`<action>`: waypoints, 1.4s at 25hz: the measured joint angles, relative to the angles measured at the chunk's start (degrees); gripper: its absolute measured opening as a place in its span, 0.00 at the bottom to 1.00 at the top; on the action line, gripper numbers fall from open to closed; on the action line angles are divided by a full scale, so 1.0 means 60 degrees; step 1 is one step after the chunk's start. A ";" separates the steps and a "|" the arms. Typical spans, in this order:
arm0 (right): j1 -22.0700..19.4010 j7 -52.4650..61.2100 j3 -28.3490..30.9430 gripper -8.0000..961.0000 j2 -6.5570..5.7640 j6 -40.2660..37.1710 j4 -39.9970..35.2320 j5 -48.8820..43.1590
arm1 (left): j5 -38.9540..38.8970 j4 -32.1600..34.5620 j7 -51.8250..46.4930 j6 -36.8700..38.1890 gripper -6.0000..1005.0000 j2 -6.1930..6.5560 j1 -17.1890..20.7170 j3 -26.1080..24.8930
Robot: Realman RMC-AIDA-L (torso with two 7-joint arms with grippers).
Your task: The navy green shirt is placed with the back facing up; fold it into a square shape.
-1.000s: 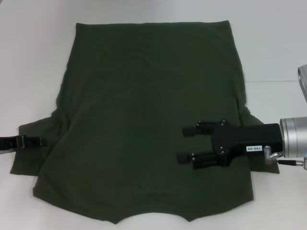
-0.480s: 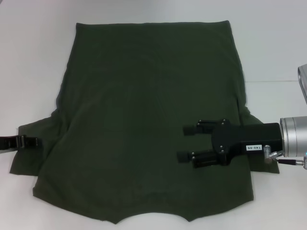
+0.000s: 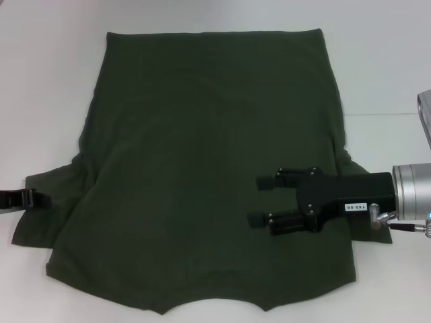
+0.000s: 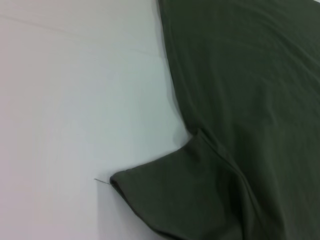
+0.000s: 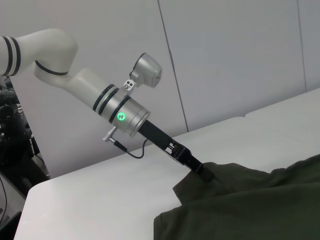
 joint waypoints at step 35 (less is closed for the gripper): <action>-0.0375 -0.0265 0.0000 0.95 0.0195 0.0782 0.0068 -0.0072 | 0.1835 0.0716 -0.3500 0.2018 0.03 0.0795 -0.2863 0.3931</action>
